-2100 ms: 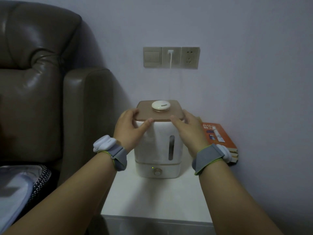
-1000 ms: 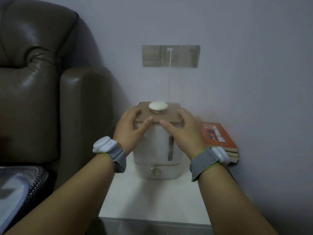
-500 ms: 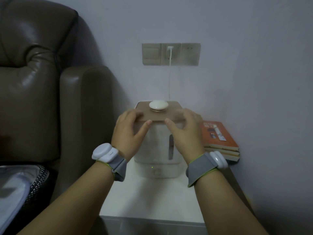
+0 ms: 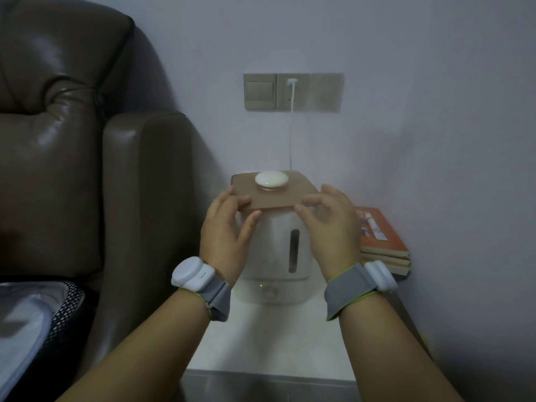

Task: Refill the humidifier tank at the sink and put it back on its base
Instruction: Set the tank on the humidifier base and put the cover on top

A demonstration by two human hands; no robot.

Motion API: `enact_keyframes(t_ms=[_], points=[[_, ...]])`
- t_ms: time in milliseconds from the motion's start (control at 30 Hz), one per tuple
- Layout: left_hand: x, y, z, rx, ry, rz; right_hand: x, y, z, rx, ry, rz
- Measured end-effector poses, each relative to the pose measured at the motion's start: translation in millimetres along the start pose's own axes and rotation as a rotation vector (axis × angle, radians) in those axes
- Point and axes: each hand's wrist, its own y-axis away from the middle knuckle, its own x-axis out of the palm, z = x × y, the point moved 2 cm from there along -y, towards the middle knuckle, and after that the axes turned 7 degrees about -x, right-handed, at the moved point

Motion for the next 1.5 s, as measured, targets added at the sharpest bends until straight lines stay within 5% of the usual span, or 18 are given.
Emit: enact_keyframes(t_ms=[267, 400, 500, 634, 1067, 1201, 1301, 1434, 1501], points=[[5, 10, -16, 0.168, -0.193, 0.137, -1, -4, -9, 0.09, 0.098, 0.027], [-3, 9, -30, 0.249, -0.031, 0.058, 4, 9, 11, -0.055, 0.084, 0.007], [-14, -12, -21, 0.099, -0.046, -0.123, 9, 10, 10, -0.084, 0.173, 0.094], [-6, -26, -5, -0.166, -0.092, 0.134, 0, 5, 0, 0.024, 0.066, 0.147], [-3, -20, -3, -0.077, -0.103, 0.127, -7, -4, -5, -0.026, 0.104, 0.253], [1, -2, -7, 0.016, -0.16, 0.134, -7, -4, -9, 0.043, 0.118, 0.047], [-4, 8, -21, 0.17, -0.102, 0.141, -2, 3, 6, -0.083, 0.167, -0.051], [-6, 7, -40, 0.255, 0.134, 0.21, 10, 7, 9, -0.128, 0.304, 0.081], [-11, -1, -38, 0.257, 0.098, 0.098, 12, 4, 2, -0.109, 0.326, 0.13]])
